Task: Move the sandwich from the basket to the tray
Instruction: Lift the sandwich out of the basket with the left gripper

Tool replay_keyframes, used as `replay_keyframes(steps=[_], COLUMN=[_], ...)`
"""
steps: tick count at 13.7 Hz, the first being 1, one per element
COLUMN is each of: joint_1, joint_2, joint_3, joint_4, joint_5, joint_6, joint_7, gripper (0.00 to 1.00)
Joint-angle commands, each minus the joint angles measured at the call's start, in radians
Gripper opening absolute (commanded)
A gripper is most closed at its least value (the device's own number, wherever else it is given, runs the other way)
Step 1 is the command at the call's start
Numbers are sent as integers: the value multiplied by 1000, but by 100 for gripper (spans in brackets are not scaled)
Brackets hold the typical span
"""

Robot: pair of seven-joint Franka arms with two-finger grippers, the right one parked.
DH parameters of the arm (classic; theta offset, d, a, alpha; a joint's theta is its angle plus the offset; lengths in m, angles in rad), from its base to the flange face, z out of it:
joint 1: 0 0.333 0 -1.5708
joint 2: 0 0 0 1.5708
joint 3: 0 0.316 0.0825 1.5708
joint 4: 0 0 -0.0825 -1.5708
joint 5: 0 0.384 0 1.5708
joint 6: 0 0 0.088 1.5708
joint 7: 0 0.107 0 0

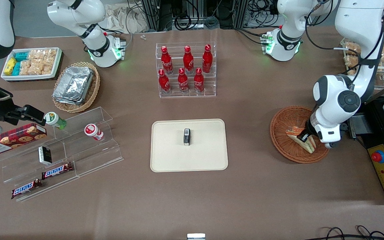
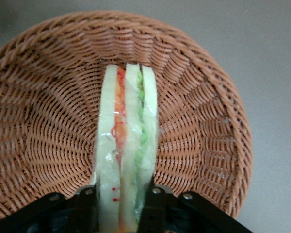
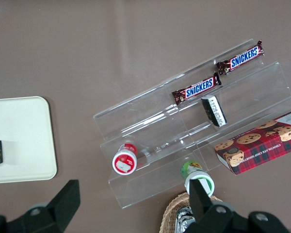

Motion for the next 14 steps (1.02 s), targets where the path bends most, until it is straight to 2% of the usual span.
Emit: replay_keyframes(steps=[1,5,8,11,14], joint_1=[-1,-7,-16,-39,-39], joint_2=[-50,-65,-67,-47,20], joint_3=[-1,-7,-29,-140,-334], joint_4=[143,460,663,789,805], joint_5=[11,4,-6,-9,-32], joint_6=[-232,-673,-874,-935,-886], joint_7=[-6,130,257,432,428], gripper=[0,0,0,0,0])
